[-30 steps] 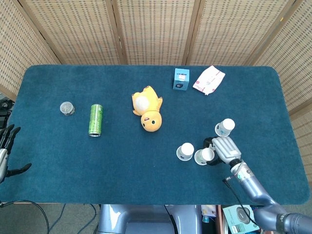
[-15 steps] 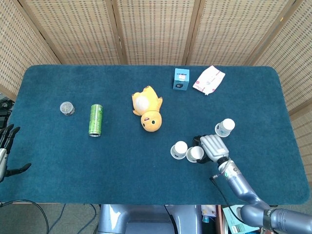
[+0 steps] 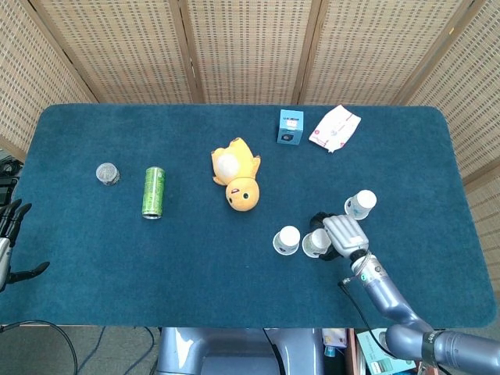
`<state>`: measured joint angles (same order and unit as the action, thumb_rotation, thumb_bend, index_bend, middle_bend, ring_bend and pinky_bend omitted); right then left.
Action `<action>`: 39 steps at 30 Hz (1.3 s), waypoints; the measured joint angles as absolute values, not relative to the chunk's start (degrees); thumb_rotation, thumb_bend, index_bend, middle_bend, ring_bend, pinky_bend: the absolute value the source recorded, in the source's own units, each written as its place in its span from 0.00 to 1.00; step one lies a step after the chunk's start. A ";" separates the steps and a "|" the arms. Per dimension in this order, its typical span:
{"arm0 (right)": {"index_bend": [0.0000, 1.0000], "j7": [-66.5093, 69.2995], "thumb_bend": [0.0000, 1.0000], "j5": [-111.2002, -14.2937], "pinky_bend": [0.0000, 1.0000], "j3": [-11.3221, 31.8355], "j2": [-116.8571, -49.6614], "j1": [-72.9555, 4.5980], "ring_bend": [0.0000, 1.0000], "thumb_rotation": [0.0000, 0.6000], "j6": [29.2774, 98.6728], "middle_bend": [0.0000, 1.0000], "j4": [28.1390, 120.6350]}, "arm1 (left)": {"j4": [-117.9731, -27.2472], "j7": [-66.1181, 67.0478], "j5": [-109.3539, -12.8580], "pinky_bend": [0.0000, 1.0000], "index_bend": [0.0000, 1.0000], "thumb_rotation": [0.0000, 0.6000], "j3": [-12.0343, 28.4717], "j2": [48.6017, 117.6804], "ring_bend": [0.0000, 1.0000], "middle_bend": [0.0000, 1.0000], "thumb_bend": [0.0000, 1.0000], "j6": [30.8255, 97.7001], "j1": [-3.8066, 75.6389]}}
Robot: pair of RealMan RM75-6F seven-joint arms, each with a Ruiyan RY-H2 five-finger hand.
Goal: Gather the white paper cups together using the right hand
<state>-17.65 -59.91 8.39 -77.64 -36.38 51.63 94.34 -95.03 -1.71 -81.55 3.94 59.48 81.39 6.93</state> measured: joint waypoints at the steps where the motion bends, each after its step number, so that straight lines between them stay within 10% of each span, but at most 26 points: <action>1: 0.00 -16.92 0.08 -61.07 0.05 8.29 -77.52 -36.29 0.00 1.00 51.82 0.00 94.33 | -95.06 -1.70 -81.53 0.00 0.00 1.00 3.93 59.45 0.00 0.00 0.07 81.38 6.93; 12: 0.00 -7.44 0.08 -69.71 0.00 10.87 -75.32 -34.52 0.00 1.00 58.60 0.00 92.74 | -94.66 -1.50 -81.20 0.00 0.00 1.00 4.09 59.82 0.00 0.00 0.07 81.18 7.11; 20: 0.00 -6.73 0.08 -62.14 0.01 13.49 -74.62 -37.15 0.00 1.00 51.47 0.00 83.43 | -93.90 0.50 -79.40 0.00 0.00 1.00 5.05 60.84 0.00 0.00 0.07 80.43 7.88; 39: 0.21 2.70 0.08 -63.07 0.30 12.12 -78.89 -40.85 0.17 1.00 39.28 0.26 64.22 | -92.98 4.12 -75.18 0.00 0.00 1.00 6.00 62.56 0.00 0.00 0.07 77.11 9.62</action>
